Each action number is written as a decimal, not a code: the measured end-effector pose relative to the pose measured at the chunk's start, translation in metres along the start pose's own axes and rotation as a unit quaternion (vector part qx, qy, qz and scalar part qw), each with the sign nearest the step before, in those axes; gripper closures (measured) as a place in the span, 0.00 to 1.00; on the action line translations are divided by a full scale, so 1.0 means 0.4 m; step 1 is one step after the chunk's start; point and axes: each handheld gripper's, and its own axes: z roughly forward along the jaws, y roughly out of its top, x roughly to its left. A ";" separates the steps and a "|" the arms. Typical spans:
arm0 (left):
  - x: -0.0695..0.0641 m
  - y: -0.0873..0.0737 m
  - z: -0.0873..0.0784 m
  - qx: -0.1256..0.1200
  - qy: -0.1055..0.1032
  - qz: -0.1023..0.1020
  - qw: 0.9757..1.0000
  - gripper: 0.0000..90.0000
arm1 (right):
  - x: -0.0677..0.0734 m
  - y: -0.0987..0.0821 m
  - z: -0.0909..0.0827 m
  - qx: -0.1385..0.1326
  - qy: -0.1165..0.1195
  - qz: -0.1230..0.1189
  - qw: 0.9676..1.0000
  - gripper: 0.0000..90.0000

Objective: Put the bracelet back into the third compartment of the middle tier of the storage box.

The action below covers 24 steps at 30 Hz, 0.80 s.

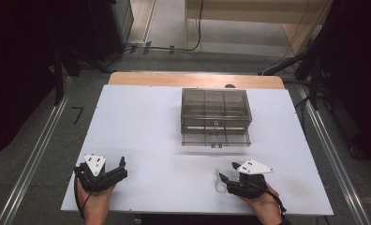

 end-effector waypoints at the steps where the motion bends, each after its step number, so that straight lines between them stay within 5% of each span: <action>1: 0.000 0.000 0.000 0.000 0.000 0.000 1.000 0.04 | 0.001 0.001 0.001 0.001 0.000 0.000 1.000 0.39; 24: 0.002 0.000 -0.001 0.000 0.000 0.000 1.000 0.04 | 0.028 0.011 0.028 0.001 0.005 -0.013 1.000 0.48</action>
